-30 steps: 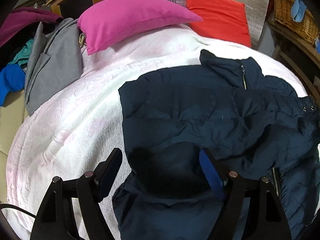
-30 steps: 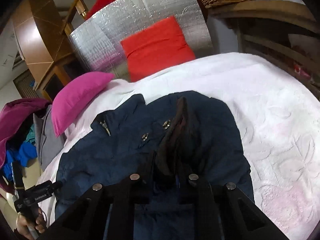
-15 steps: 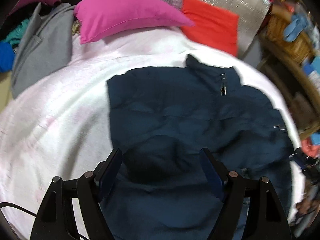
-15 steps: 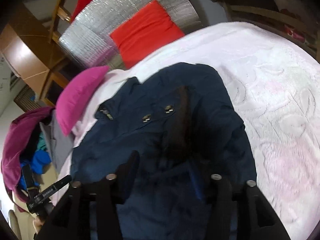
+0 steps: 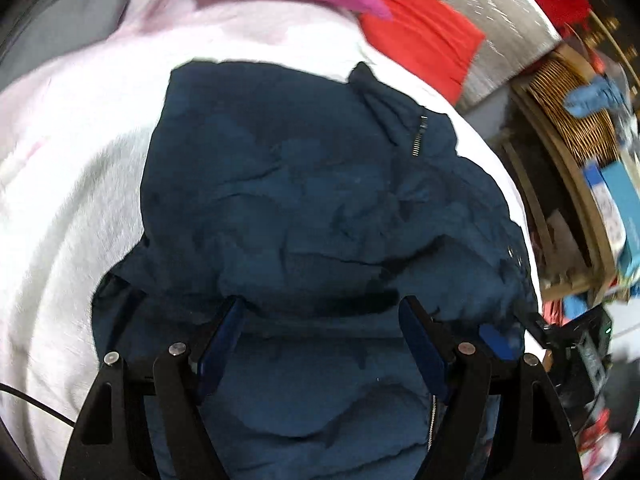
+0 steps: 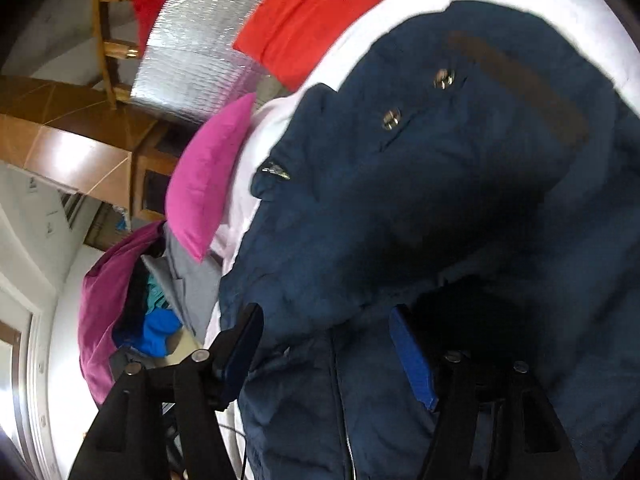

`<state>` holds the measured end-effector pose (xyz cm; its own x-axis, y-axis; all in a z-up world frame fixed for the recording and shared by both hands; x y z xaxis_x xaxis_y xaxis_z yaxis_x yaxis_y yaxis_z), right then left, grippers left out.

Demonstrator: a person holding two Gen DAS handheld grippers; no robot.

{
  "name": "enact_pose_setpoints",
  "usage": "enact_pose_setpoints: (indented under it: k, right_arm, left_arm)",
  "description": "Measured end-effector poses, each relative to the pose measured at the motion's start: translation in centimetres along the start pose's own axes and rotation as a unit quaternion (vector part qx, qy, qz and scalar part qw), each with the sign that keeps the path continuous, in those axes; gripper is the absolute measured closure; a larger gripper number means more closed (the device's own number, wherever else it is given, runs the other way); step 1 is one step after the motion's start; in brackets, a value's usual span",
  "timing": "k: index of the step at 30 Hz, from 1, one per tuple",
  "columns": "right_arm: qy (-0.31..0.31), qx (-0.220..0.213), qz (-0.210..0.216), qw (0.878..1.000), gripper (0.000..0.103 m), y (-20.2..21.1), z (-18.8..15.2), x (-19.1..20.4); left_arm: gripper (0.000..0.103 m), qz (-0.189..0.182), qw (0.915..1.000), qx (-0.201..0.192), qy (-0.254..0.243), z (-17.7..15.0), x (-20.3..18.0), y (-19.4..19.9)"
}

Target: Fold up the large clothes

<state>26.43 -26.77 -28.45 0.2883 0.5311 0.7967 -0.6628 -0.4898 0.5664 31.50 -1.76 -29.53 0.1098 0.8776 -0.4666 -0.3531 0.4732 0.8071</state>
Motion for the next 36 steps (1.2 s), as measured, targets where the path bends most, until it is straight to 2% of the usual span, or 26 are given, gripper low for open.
enact_pose_setpoints:
  k: [3, 5, 6, 7, 10, 12, 14, 16, 18, 24, 28, 32, 36]
  right_arm:
    - [-0.031, -0.016, 0.004, 0.999, 0.034, -1.2, 0.9, -0.5]
    - [-0.040, -0.025, 0.006, 0.999, 0.042, -1.5, 1.4, -0.6]
    - [-0.038, -0.030, 0.004, 0.999, 0.052, -1.5, 1.7, -0.5]
    - [-0.031, -0.033, -0.001, 0.999, 0.060, -1.6, 1.8, -0.4]
    - [0.000, -0.051, -0.012, 0.999, 0.071, -0.9, 1.9, 0.3]
    - [0.022, -0.067, -0.012, 0.997, 0.071, -0.2, 2.0, 1.0]
    - [0.042, -0.073, -0.025, 0.996, 0.071, 0.0, 1.9, 1.2]
    - [0.045, -0.057, -0.050, 0.996, 0.071, -0.9, 1.5, 0.1]
    - [0.028, -0.039, -0.043, 0.998, 0.072, -1.4, 1.2, -0.8]
    - [0.046, -0.017, -0.043, 0.998, 0.069, 0.8, 0.8, -0.5]
    - [0.074, -0.024, -0.047, 0.996, 0.069, 3.3, 0.5, 0.2]
    - [0.113, -0.044, -0.043, 0.992, 0.069, 6.0, 0.5, 1.7]
    - [0.141, -0.053, -0.042, 0.988, 0.069, 5.7, 0.7, 3.7]
  left_arm:
    - [0.023, 0.000, 0.9999, -0.001, 0.015, 0.6, 0.2, -0.5]
    - [0.024, -0.004, 0.9997, -0.009, 0.024, 0.7, 0.3, -0.4]
    - [0.024, -0.008, 0.9995, -0.012, 0.030, 0.9, 0.4, -0.4]
    - [0.028, -0.008, 0.9993, -0.014, 0.035, 1.0, 0.5, -0.4]
    - [0.044, 0.003, 0.9989, -0.026, 0.039, 1.2, 1.1, 0.2]
    - [0.045, 0.001, 0.9989, -0.029, 0.038, 1.3, 1.2, 0.4]
    - [0.045, 0.018, 0.9993, -0.019, 0.026, 1.0, 1.5, 0.0]
    - [0.045, 0.039, 0.9992, -0.005, 0.011, 0.7, 1.6, -0.7]
    - [0.045, 0.054, 0.9985, -0.005, -0.004, 0.6, 1.4, -0.9]
    - [0.045, 0.076, 0.9969, -0.006, -0.021, 0.2, 1.0, -0.3]
    - [0.039, 0.104, 0.9935, -0.015, -0.044, -0.3, 0.4, 0.7]
    - [0.039, 0.110, 0.9912, -0.034, -0.066, -0.8, -0.4, 2.2]
    - [0.038, 0.121, 0.9851, -0.072, -0.099, -0.6, -1.4, 4.1]
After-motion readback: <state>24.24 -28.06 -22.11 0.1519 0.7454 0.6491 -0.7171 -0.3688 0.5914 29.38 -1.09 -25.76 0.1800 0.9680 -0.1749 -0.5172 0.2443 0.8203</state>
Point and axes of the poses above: each gripper's, at about its wrist camera, not at the fingertips, and y roughly against the way its jaws point, x to its left, z to its top, the point moved 8 cm from there along -y, roughly the way its jaws point, and after that the axes turned 1 degree about -y, right-handed, at the moved point
